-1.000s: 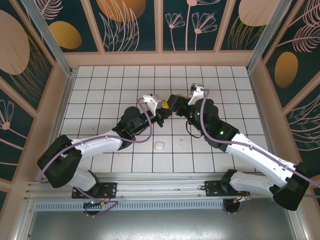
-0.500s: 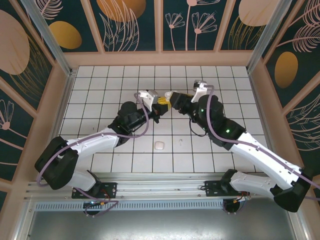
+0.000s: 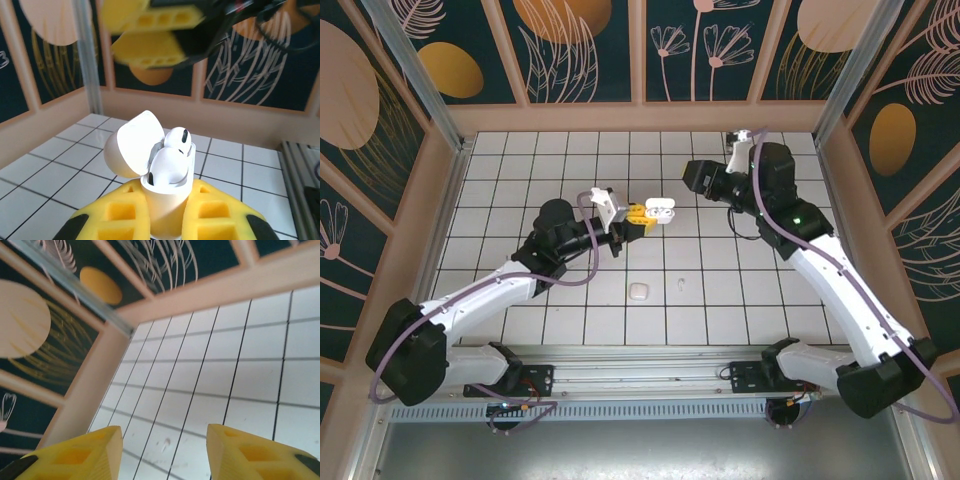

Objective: Insert the wireless bluetooth earbuds into the charging case

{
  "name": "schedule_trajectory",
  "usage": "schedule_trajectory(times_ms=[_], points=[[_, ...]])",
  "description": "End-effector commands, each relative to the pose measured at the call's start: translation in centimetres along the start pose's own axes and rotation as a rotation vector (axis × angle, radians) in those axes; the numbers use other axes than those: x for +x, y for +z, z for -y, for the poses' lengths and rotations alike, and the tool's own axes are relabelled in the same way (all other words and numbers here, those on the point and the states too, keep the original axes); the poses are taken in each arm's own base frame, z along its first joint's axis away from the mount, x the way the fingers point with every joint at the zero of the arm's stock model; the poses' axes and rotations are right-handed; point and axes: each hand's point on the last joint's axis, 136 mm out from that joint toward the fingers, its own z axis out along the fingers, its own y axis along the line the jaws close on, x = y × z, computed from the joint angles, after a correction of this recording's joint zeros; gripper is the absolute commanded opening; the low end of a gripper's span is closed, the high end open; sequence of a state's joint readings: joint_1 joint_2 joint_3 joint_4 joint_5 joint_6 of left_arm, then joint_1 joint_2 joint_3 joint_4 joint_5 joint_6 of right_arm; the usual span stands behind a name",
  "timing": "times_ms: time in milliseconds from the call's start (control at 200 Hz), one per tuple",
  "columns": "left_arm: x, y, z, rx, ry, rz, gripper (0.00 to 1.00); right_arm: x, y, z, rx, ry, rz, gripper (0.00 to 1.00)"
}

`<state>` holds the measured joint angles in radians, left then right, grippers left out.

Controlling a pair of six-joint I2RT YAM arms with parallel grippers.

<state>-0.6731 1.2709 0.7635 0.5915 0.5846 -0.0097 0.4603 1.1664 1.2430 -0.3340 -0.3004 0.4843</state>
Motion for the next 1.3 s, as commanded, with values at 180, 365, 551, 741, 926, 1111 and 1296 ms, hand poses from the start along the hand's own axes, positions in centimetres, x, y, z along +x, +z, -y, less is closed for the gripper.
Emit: schedule_trajectory(times_ms=[180,365,551,741,926,1111,1296], points=[[-0.7,-0.4,2.3,0.139,0.056,0.026,0.0,4.3,1.4,-2.3,-0.268,0.053,-0.241,0.45],[-0.7,0.0,2.0,0.136,0.041,0.024,0.0,5.4,1.7,-2.1,-0.292,0.071,-0.278,0.42],[-0.9,0.3,1.7,0.13,0.031,0.033,0.0,6.6,1.9,-1.9,-0.311,0.093,-0.317,0.4],[-0.4,0.7,1.0,0.101,0.023,0.025,0.0,7.4,1.9,-2.1,-0.34,0.101,-0.352,0.34],[-0.2,1.4,0.2,0.084,0.001,0.009,0.0,7.6,1.6,-2.2,-0.35,0.086,-0.357,0.28],[0.1,1.7,-0.2,0.072,-0.012,0.004,0.0,7.3,1.4,-2.4,-0.348,0.067,-0.354,0.28],[0.5,1.8,-0.4,0.06,-0.02,-0.004,0.0,6.9,1.3,-2.6,-0.352,0.054,-0.347,0.28]])
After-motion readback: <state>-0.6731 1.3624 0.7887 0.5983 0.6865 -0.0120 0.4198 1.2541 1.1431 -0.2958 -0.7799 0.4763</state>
